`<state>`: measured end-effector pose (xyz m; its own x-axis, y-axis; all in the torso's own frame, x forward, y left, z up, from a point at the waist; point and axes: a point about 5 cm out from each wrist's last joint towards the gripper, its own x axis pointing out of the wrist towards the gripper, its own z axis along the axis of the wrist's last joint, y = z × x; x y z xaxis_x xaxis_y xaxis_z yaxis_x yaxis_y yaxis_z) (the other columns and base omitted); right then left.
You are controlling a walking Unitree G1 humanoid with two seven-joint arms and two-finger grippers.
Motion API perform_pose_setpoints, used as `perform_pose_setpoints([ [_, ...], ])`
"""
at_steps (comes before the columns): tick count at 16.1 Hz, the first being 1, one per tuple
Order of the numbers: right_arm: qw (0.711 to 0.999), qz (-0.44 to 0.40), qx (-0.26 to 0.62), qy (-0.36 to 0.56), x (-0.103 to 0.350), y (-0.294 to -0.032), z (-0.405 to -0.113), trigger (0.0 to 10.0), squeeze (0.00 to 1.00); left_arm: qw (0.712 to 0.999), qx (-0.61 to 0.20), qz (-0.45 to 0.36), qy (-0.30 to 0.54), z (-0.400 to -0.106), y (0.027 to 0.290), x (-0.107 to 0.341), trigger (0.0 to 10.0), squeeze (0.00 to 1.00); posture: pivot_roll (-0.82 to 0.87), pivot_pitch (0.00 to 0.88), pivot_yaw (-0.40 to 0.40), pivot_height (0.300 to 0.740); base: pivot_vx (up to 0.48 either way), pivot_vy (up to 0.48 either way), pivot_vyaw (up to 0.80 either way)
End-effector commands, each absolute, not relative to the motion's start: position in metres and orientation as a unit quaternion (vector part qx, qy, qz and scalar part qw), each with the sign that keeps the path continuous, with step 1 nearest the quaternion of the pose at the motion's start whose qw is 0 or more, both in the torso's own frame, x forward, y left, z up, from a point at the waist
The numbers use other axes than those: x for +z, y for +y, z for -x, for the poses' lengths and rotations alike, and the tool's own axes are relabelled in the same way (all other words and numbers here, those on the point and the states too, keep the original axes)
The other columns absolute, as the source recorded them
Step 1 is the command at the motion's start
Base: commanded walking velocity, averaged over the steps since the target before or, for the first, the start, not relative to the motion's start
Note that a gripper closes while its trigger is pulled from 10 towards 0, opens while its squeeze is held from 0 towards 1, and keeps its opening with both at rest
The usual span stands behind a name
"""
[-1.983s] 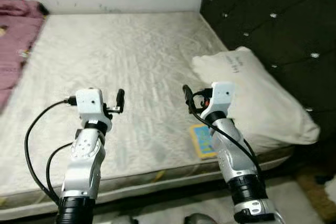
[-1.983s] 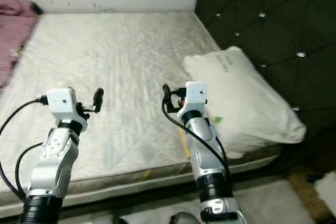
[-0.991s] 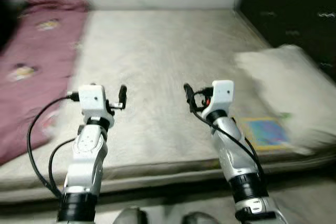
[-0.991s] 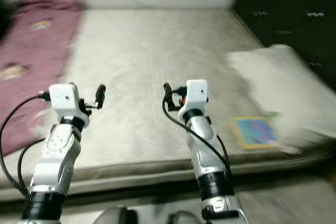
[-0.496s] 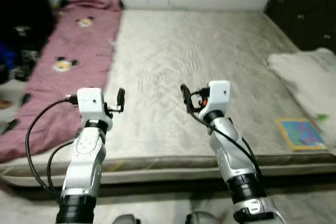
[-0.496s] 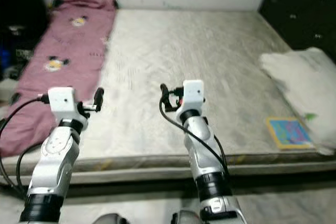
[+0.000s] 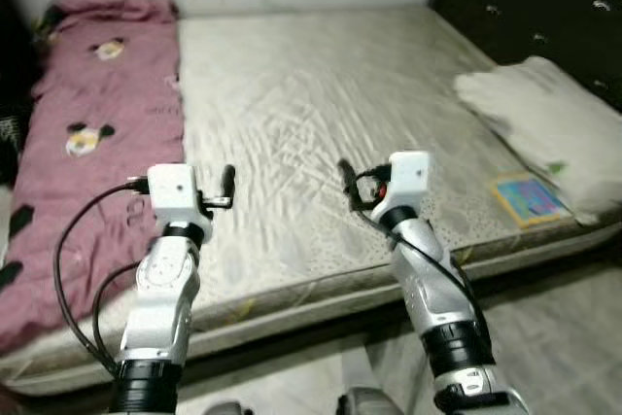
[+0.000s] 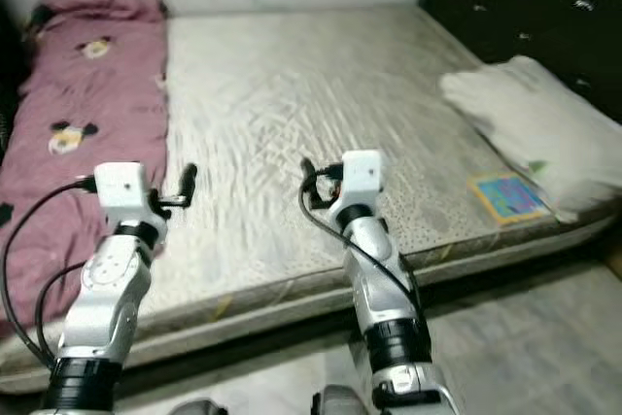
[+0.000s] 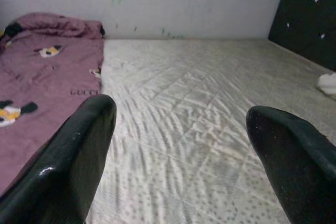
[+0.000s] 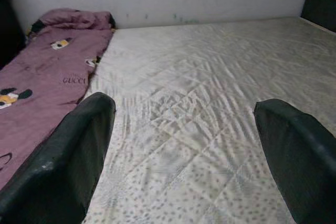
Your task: Clean up the room
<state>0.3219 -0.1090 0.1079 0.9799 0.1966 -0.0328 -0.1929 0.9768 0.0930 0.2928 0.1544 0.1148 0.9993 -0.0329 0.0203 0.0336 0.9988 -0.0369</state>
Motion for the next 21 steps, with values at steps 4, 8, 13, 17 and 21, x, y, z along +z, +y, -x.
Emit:
perform_pose_setpoints([
  [4, 0.995, -0.043, 0.088, 0.014, 0.1118, -0.1156, -0.3249, 10.0, 0.0, 0.999, -0.021, 0.024, -0.01, -0.2941, 0.1499, 0.1158, 10.0, 0.0, -0.07, 0.01, -0.016, 0.74, 0.0, 0.48, 0.0],
  [8, 0.995, -0.044, 0.086, 0.013, 0.1117, -0.1157, -0.3253, 10.0, 0.0, 0.999, -0.02, 0.023, -0.012, -0.2948, 0.1504, 0.116, 10.0, 0.0, -0.07, 0.009, -0.015, 0.74, 0.0, 0.48, 0.0],
  [13, 0.996, -0.043, 0.083, 0.013, 0.1118, -0.1165, -0.3252, 10.0, 0.0, 0.999, -0.019, 0.023, -0.012, -0.2947, 0.1508, 0.116, 10.0, 0.0, -0.07, 0.011, -0.013, 0.74, 0.0, 0.48, 0.0],
  [17, 0.996, -0.043, 0.081, 0.013, 0.1118, -0.1166, -0.3253, 10.0, 0.0, 1.0, -0.021, 0.021, -0.009, -0.295, 0.1505, 0.1153, 10.0, 0.0, -0.07, 0.01, -0.013, 0.74, 0.0, 0.48, 0.0],
  [21, 0.996, -0.039, 0.084, 0.011, 0.1118, -0.1163, -0.3252, 10.0, 0.0, 0.999, -0.024, 0.017, -0.019, -0.2947, 0.149, 0.1173, 10.0, 0.0, -0.07, 0.01, -0.013, 0.74, 0.0, 0.238, 0.0],
])
